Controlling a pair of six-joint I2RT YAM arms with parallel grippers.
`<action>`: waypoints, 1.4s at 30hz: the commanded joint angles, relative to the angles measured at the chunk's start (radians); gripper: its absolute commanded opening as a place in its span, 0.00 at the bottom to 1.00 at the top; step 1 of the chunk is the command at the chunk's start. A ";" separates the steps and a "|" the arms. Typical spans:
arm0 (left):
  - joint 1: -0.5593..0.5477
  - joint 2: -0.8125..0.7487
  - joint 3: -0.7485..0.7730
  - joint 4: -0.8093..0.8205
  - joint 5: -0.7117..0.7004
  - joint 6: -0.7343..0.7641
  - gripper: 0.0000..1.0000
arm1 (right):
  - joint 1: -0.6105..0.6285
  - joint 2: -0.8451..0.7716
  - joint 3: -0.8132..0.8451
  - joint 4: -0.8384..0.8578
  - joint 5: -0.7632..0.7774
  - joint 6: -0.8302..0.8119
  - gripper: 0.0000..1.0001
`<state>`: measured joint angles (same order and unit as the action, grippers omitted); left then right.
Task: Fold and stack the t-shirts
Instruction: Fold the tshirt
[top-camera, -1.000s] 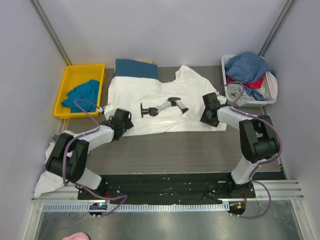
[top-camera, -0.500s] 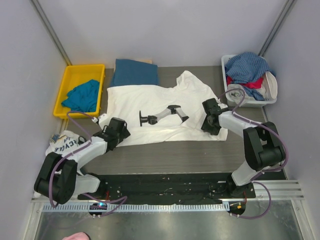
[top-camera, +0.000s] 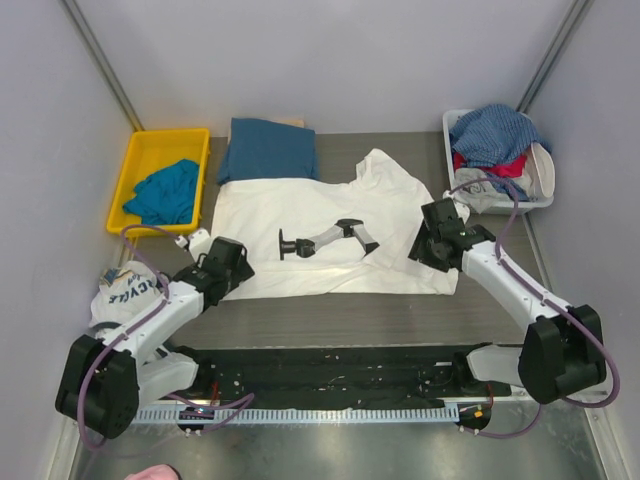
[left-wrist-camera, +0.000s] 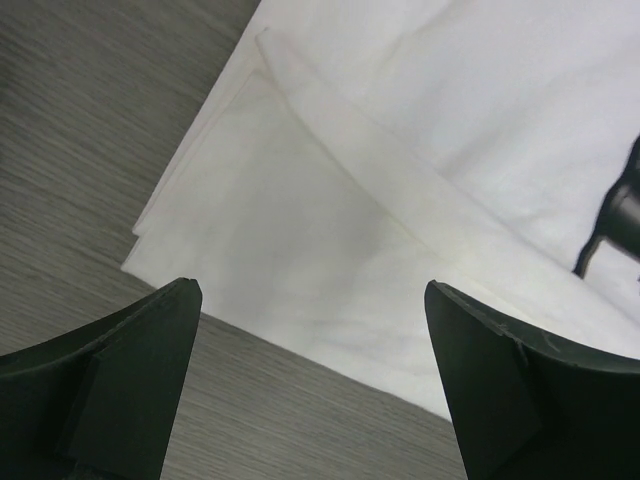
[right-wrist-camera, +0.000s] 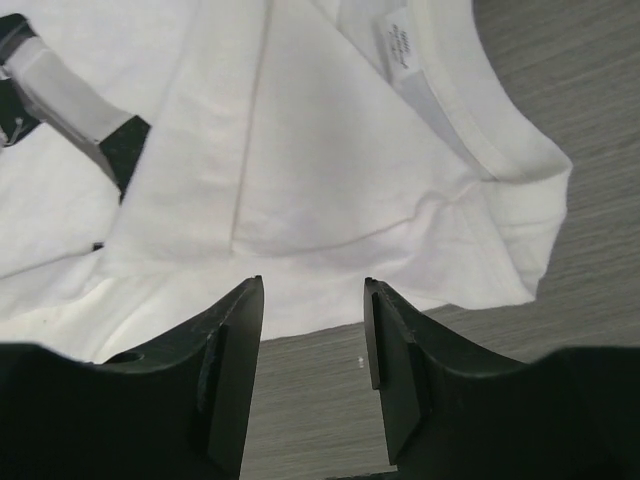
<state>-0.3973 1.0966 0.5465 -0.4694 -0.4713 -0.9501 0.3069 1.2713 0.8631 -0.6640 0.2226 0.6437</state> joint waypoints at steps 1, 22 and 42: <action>-0.002 0.011 0.093 -0.005 -0.041 0.050 1.00 | 0.008 0.009 0.033 0.112 -0.130 -0.079 0.52; -0.002 0.032 0.084 0.011 -0.041 0.050 1.00 | 0.035 0.189 -0.049 0.359 -0.359 -0.070 0.50; -0.002 0.016 0.070 0.011 -0.044 0.053 1.00 | 0.037 0.273 -0.082 0.419 -0.353 -0.073 0.48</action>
<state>-0.3973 1.1294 0.6220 -0.4698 -0.4892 -0.9085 0.3389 1.5303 0.7849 -0.2859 -0.1291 0.5835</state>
